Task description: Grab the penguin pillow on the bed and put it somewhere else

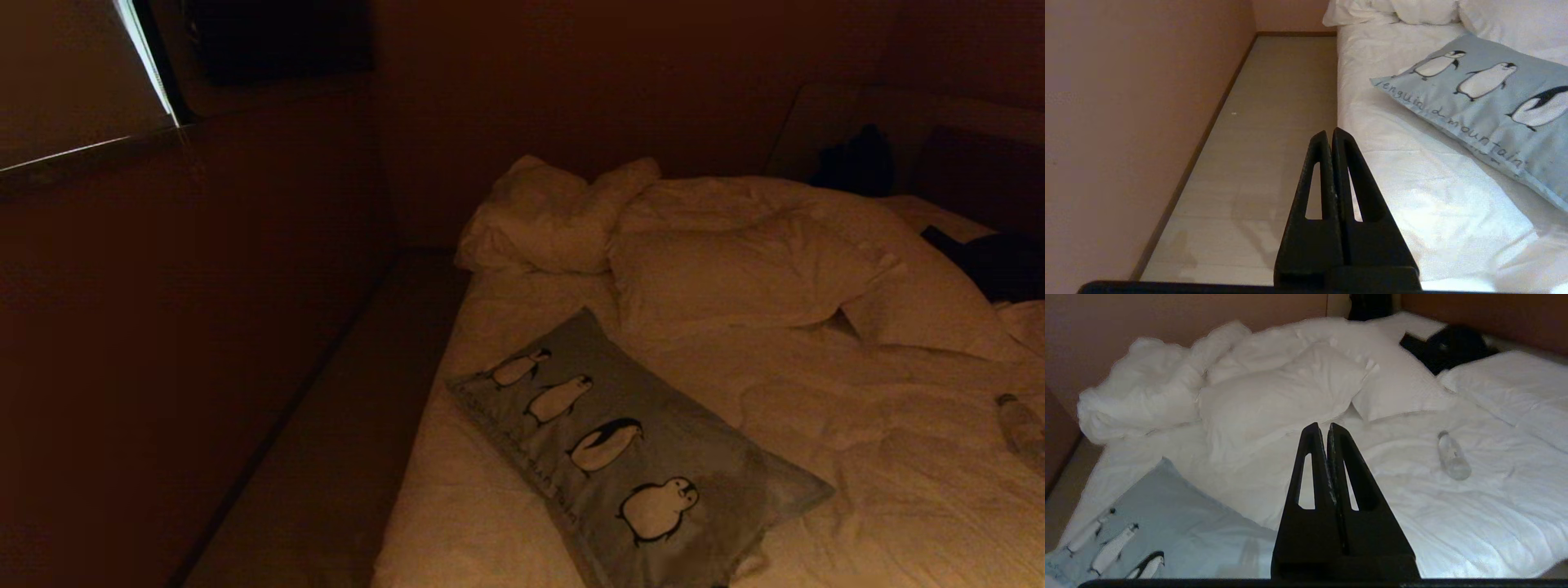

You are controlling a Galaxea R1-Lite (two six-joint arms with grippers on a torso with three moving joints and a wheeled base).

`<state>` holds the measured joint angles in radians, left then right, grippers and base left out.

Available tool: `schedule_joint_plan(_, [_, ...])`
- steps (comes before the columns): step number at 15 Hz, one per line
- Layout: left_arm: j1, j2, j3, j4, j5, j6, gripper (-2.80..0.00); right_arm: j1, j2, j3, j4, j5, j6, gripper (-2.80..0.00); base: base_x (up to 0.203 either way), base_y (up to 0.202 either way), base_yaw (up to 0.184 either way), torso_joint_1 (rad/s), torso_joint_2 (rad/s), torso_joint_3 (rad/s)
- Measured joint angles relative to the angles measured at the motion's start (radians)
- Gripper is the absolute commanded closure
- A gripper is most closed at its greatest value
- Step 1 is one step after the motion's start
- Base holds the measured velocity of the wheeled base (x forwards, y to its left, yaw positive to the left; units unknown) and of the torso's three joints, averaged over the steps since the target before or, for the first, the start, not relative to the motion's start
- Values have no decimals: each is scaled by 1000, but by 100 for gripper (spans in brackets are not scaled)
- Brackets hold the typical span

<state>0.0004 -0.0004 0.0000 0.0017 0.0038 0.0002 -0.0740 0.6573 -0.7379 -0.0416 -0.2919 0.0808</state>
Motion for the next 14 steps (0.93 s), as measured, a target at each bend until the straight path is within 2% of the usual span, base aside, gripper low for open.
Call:
schedule_joint_plan(6, [0,0,0,0,0,0,0,1,-57,-40,37,-11,-31,0,0,0,0,0,0,0])
schedule_joint_plan(11, [0,0,0,0,0,0,0,-1,-112,-62,66,-91,-51,0,0,0,0,0,0,0])
schedule_joint_plan(14, [0,0,0,0,0,0,0,-5,-177,-63,119,-113,-84,0,0,0,0,0,0,0])
